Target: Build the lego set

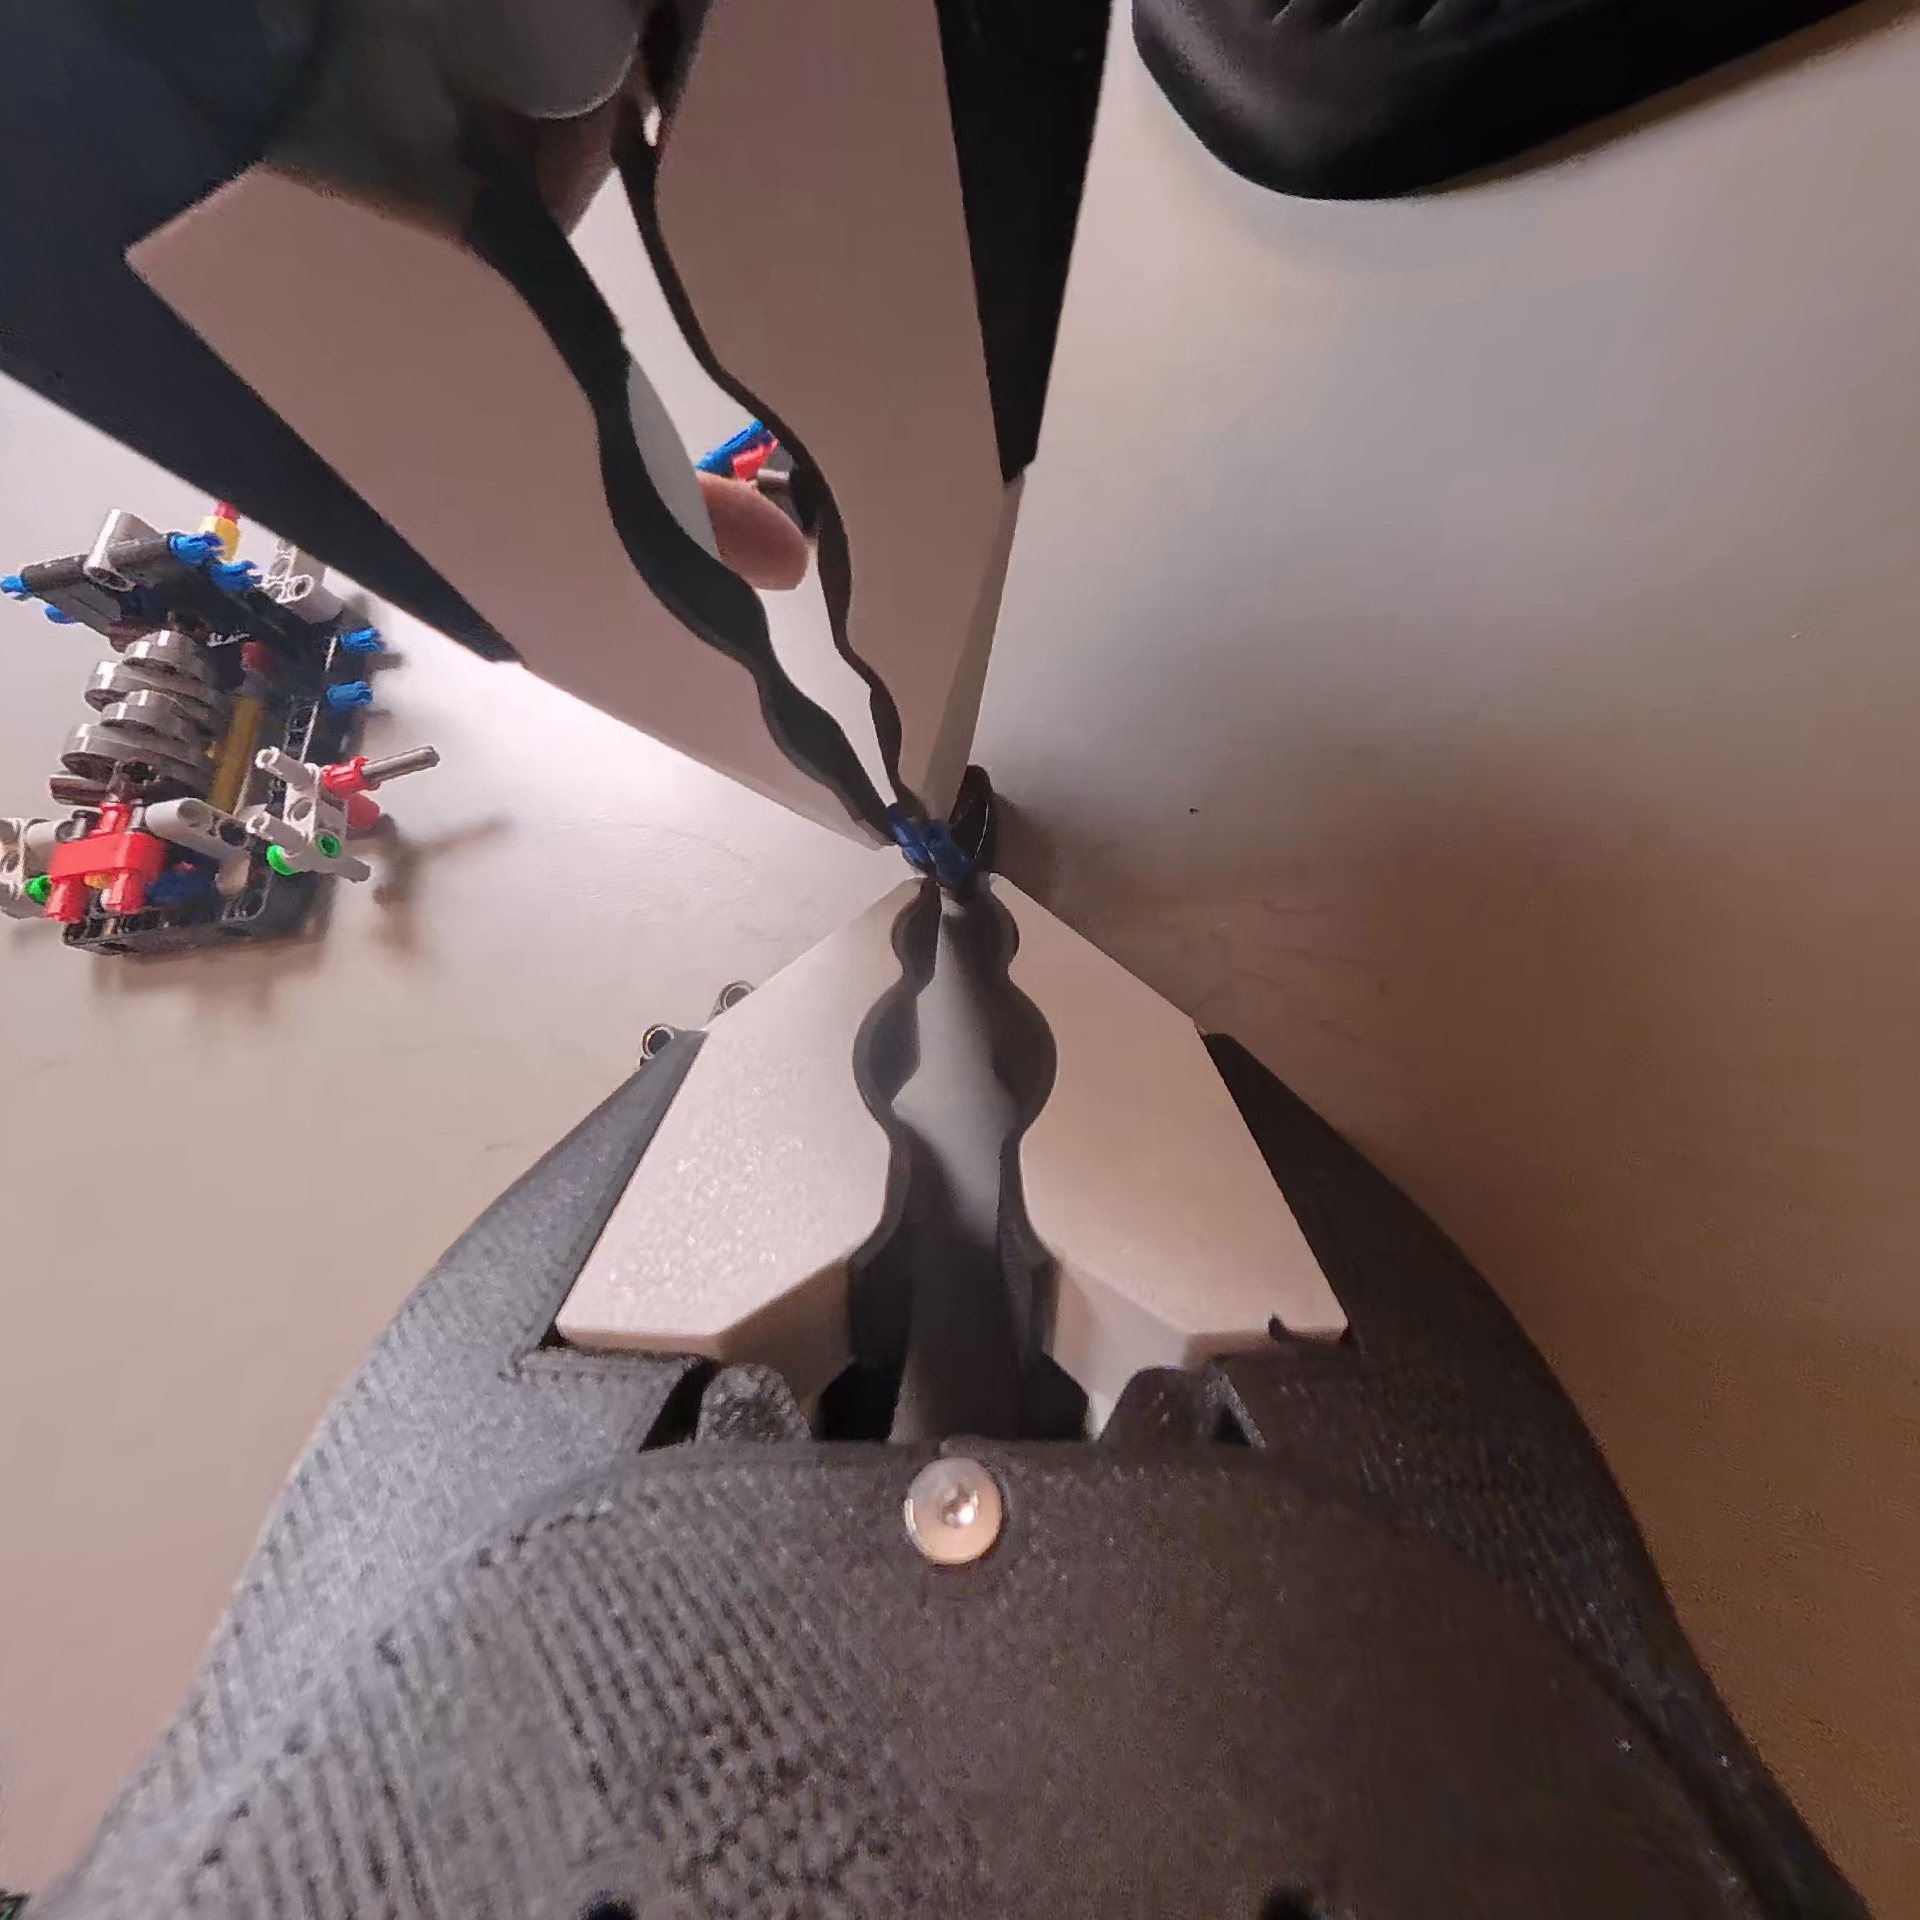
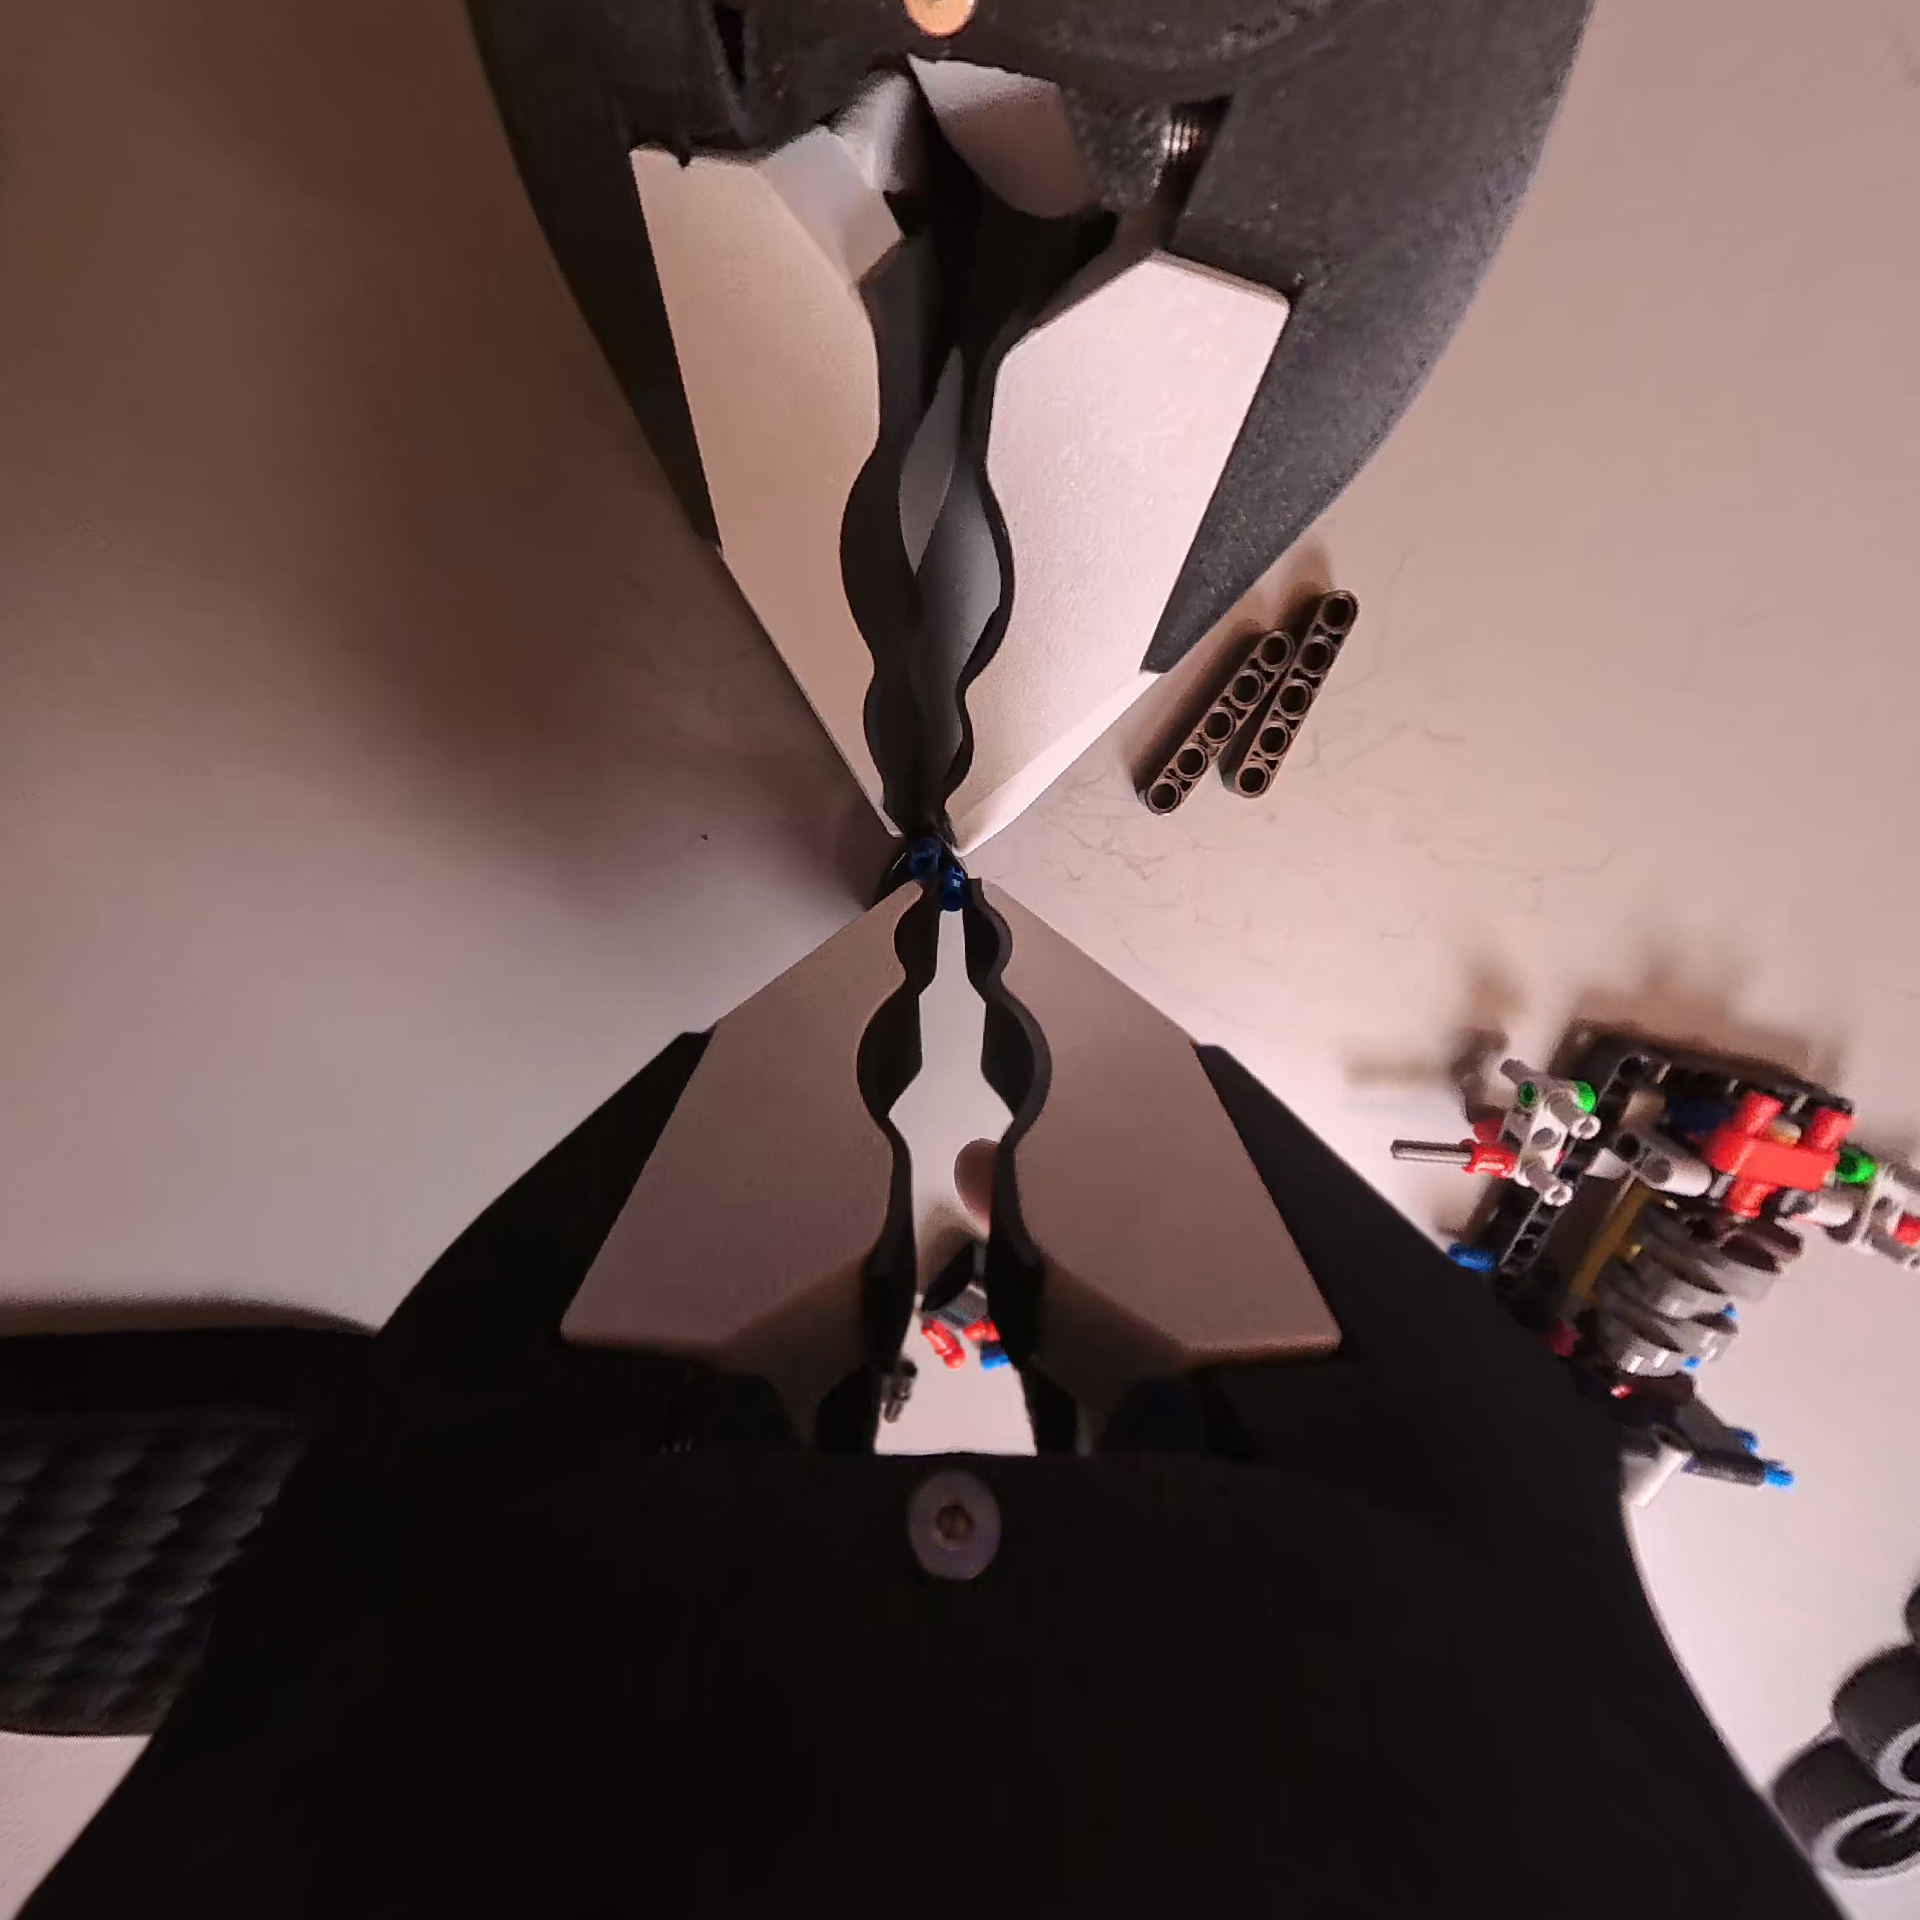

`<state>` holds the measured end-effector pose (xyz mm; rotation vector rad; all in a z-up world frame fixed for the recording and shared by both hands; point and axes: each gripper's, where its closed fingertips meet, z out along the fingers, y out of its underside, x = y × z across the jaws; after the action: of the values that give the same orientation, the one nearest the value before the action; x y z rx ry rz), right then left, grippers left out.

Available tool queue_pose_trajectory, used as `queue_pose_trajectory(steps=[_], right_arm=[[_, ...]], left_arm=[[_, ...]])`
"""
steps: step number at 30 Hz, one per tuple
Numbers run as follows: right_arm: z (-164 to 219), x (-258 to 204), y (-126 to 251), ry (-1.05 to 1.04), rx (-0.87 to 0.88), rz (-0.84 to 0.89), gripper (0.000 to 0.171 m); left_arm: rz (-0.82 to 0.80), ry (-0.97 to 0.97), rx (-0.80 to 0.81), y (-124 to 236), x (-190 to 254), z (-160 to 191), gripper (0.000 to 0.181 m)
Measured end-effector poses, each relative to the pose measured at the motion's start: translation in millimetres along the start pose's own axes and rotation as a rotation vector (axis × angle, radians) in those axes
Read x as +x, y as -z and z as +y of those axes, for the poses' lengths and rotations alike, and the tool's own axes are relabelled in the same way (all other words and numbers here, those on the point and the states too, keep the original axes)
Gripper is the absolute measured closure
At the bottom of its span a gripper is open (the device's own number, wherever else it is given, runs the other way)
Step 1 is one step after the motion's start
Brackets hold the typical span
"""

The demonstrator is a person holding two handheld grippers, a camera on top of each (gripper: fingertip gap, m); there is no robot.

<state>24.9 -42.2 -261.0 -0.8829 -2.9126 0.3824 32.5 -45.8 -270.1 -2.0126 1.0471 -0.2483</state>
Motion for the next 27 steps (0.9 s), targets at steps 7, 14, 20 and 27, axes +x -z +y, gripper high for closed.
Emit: queue_pose_trajectory(steps=[7,14,20,27], right_arm=[[0.0,-1.2,-0.7,0.047,0.012,-0.014,0.169],[-0.1,-2.2,-1.4,0.069,0.022,-0.03,0.169],[0.1,-2.9,-1.8,0.118,0.026,-0.04,0.169],[2.5,-5.8,-0.7,0.159,0.076,-0.025,0.169]], left_arm=[[0.011,0.007,0.0,0.0,1.2,0.0,0.177],[0.012,0.004,0.0,0.1,1.8,0.0,0.177],[0.01,-0.002,0.0,0.2,2.4,-0.1,0.177],[0.018,-0.011,0.003,0.7,4.6,-0.3,0.179]])
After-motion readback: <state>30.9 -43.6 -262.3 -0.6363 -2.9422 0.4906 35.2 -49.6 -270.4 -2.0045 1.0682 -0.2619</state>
